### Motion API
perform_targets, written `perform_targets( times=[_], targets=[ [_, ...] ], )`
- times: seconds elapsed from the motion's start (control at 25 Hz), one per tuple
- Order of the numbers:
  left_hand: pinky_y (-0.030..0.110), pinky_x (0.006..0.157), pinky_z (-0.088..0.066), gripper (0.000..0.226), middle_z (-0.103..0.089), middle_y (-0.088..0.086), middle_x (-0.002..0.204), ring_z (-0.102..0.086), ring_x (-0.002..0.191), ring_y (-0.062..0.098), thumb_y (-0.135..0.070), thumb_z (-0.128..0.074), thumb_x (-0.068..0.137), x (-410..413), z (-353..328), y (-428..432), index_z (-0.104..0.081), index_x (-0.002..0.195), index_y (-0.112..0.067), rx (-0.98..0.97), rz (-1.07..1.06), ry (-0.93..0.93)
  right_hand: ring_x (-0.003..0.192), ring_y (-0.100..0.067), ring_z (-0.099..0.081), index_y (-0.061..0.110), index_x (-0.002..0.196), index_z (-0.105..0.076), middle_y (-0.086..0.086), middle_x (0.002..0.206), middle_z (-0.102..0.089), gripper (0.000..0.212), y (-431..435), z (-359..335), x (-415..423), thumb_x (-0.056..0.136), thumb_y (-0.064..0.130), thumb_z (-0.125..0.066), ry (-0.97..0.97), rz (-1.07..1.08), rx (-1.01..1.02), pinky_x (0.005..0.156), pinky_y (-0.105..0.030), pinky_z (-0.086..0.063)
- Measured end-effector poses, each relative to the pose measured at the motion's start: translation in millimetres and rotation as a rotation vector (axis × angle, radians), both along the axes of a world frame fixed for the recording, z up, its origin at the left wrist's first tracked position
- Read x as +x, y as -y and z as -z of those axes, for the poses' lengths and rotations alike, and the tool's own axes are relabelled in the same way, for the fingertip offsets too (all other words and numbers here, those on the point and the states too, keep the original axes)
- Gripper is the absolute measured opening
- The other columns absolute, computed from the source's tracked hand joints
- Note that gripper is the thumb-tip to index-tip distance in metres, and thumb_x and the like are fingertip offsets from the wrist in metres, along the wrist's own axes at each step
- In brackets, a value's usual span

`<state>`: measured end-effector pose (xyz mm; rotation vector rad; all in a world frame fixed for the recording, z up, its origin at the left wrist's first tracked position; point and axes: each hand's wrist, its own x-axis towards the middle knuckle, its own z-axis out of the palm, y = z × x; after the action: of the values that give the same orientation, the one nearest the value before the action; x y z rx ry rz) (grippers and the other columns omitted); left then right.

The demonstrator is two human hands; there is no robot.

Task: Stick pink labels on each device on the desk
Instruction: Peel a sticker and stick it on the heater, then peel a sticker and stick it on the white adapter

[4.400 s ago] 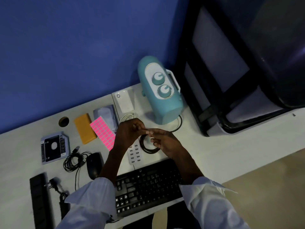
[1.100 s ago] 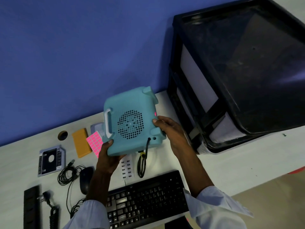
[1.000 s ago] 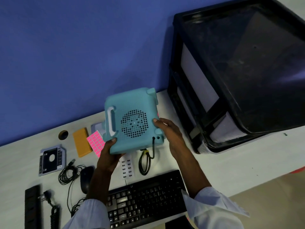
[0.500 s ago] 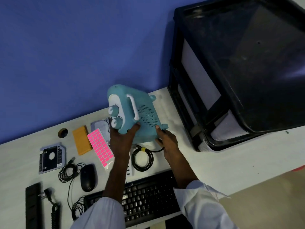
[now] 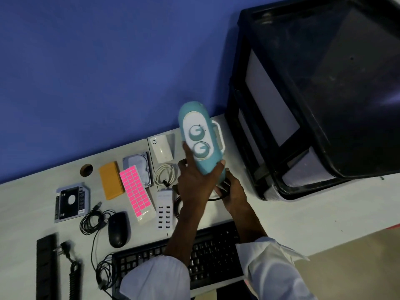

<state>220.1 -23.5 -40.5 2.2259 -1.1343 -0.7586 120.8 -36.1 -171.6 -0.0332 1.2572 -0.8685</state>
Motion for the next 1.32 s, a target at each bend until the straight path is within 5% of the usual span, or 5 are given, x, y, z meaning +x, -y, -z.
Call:
perform_targets(
  times=[0.16, 0.48, 0.68, 0.96, 1.32],
  targets=[
    [0.040, 0.081, -0.052, 0.110, -0.043, 0.011, 0.141, -0.061, 0.112, 0.034, -0.072, -0.063, 0.075, -13, 2, 1, -0.001, 0.157, -0.032, 0.002, 0.054, 0.077, 0.104, -0.025, -0.070, 0.010, 0.114, -0.069, -0.012, 0.110, -0.074, 0.051, -4, 5, -1, 0.081, 0.049, -0.073, -0.113, 0.016, 0.024, 0.095, -0.039, -0.056],
    [0.024, 0.084, -0.052, 0.082, -0.045, -0.016, 0.139, -0.059, 0.104, 0.001, -0.072, -0.061, 0.078, 38, 29, -33, -0.034, 0.147, -0.039, -0.132, 0.073, -0.184, 0.084, -0.031, -0.060, 0.015, 0.084, -0.050, -0.004, 0.084, -0.057, 0.025, -45, -3, 45, 0.076, 0.017, -0.073, -0.949, 0.176, -0.154, 0.079, -0.043, -0.051],
    [0.024, 0.075, -0.054, 0.036, -0.067, 0.003, 0.116, -0.069, 0.080, 0.012, -0.032, -0.074, 0.081, 141, 84, -80, -0.062, 0.113, -0.020, -0.175, -0.293, -0.142, 0.069, -0.020, -0.060, 0.015, 0.076, -0.061, 0.007, 0.070, -0.061, 0.007, -74, 3, 111, 0.075, 0.008, -0.061, -0.868, -0.183, -0.549, 0.070, -0.025, -0.047],
    [0.057, 0.078, -0.056, 0.053, -0.064, 0.016, 0.111, -0.067, 0.093, 0.042, -0.039, -0.072, 0.069, 239, 173, -110, -0.047, 0.114, -0.028, -0.034, -0.465, -0.299, 0.097, -0.013, -0.068, 0.019, 0.115, -0.060, 0.004, 0.109, -0.072, 0.040, -64, 24, 203, 0.081, 0.032, -0.076, -0.718, -0.856, -0.620, 0.087, -0.033, -0.055],
    [0.026, 0.049, -0.053, 0.031, -0.068, 0.020, 0.093, -0.063, 0.058, 0.024, 0.005, -0.066, 0.085, 249, 154, -92, -0.050, 0.111, 0.000, -0.012, -0.554, -0.626, 0.100, -0.018, -0.068, 0.022, 0.113, -0.061, 0.002, 0.109, -0.072, 0.038, -53, 18, 234, 0.078, 0.030, -0.073, -0.842, -1.018, -0.548, 0.083, -0.029, -0.051]
  ],
)
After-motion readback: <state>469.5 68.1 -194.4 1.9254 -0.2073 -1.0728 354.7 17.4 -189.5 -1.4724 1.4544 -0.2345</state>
